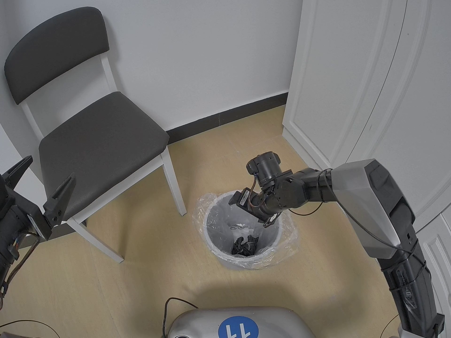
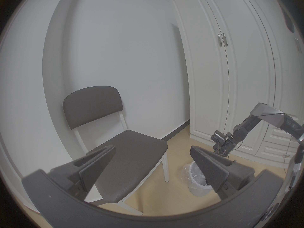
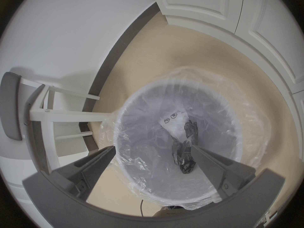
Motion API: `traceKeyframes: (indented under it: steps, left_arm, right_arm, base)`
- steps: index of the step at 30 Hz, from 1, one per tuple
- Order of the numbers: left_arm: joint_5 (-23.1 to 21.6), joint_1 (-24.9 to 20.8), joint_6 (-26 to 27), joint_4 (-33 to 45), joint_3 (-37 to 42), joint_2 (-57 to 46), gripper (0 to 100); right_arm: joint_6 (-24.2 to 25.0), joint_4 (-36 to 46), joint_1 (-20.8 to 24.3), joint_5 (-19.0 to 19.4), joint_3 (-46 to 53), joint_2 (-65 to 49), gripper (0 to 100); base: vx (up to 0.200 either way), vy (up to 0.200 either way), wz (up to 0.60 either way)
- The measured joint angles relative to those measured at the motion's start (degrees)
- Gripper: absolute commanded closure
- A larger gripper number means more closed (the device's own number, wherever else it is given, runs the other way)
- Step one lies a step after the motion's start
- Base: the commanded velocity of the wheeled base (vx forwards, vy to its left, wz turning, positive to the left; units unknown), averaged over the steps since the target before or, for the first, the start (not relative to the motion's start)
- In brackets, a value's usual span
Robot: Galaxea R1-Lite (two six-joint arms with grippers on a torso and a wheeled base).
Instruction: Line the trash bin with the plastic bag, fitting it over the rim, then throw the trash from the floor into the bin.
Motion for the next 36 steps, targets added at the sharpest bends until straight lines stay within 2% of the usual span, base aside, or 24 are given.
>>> traceKeyframes:
  steps: [3, 7, 14, 19, 24, 29, 32, 36]
  left_arm:
    - [0.0, -0.02, 0.0, 0.0, 0.0, -0.09, 0]
    - [0.02, -0.02, 0.0, 0.05, 0.02, -0.11, 0]
    - [0.0, -0.84, 0.52, 0.13, 1.12, 0.44, 0]
    - [0.02, -1.58, 0.93, -0.01, 1.88, 1.48, 0]
    - [0.0, -1.89, 1.08, -0.12, 2.47, 2.26, 0]
    - [0.02, -2.04, 1.21, -0.17, 2.86, 2.72, 0]
    - [0.02, -2.08, 1.23, -0.17, 3.08, 3.0, 0]
    - [0.0, -2.22, 1.28, -0.2, 3.5, 3.38, 0]
  right_arm:
    - [-0.16, 0.95, -0.05, -1.01, 0.0, -1.83, 0]
    - [-2.51, 4.6, -0.11, -5.36, 0.0, -4.69, 0]
    - [-12.53, 6.73, -1.34, -12.92, 2.58, -7.89, 0]
    - [-20.91, 3.72, -2.52, -15.43, 11.24, -9.59, 0]
    - [-31.85, -7.96, -3.99, -16.4, 23.28, -11.12, 0]
    - [-42.58, -26.89, -6.83, -16.15, 33.77, -12.06, 0]
    - [-48.2, -37.66, -9.01, -14.54, 38.45, -11.82, 0]
    - [-53.6, -46.28, -11.73, -11.06, 43.08, -10.64, 0]
  base:
    - [0.0, 0.0, 0.0]
    - [0.0, 0.0, 0.0]
    - [0.0, 0.0, 0.0]
    - [0.0, 0.0, 0.0]
    - [0.0, 0.0, 0.0]
    - [0.0, 0.0, 0.0]
    - [0.0, 0.0, 0.0]
    - [0.0, 0.0, 0.0]
